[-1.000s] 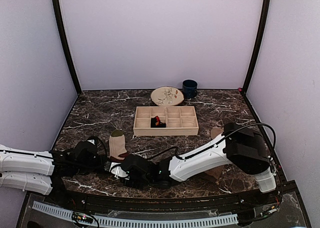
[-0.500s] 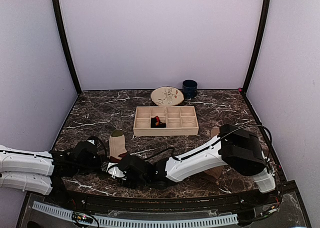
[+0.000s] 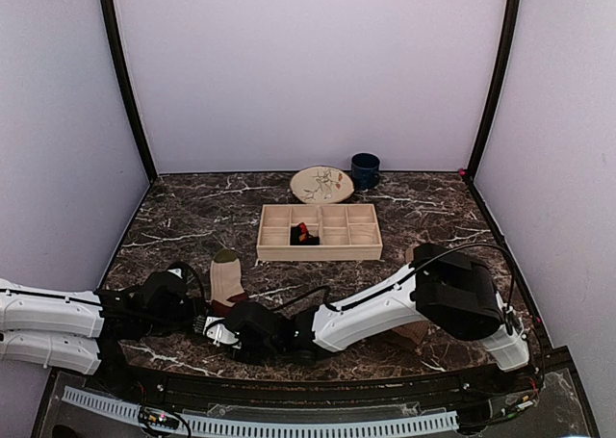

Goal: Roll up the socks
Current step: Roll the sock at the center of the board.

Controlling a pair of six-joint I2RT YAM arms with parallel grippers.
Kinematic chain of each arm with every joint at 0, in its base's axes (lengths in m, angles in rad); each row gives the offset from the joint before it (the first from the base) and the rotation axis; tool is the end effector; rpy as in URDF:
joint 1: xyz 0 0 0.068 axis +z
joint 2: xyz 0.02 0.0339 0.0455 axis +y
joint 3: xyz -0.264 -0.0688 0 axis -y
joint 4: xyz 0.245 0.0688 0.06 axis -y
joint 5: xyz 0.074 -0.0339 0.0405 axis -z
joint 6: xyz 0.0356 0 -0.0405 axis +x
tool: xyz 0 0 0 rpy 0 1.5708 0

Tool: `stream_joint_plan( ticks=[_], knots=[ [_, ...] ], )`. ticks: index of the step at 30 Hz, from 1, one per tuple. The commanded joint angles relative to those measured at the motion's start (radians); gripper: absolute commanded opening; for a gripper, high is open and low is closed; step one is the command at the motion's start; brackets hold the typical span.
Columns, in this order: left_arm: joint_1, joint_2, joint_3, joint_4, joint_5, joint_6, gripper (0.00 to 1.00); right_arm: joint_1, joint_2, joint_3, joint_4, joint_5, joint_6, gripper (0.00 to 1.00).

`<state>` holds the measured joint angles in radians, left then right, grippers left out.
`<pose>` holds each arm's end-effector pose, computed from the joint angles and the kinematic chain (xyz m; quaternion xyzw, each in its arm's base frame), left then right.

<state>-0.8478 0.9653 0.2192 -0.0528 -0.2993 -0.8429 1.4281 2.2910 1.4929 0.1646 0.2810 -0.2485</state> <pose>0.1175 -0.1173 0.1309 -0.0539 0.9162 -0.1869 0.3503 0.0802 0.4889 0.1143 -0.6145 0.6378 0.1449 0.4412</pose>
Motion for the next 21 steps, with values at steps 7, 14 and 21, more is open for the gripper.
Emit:
stream_joint_plan(
  ticks=[7, 14, 21],
  knots=[
    [0.001, 0.007, -0.030, -0.056, 0.022, -0.015, 0.58, 0.000, 0.039, 0.030, -0.016, -0.007, -0.004, 0.27],
    [0.001, 0.012, -0.030, -0.052, 0.013, -0.018, 0.59, -0.023, 0.044, 0.032, -0.027, -0.031, 0.007, 0.14],
    [0.001, 0.012, -0.018, -0.061, -0.004, -0.025, 0.63, -0.034, 0.041, 0.039, -0.033, -0.046, 0.012, 0.09]
  ],
)
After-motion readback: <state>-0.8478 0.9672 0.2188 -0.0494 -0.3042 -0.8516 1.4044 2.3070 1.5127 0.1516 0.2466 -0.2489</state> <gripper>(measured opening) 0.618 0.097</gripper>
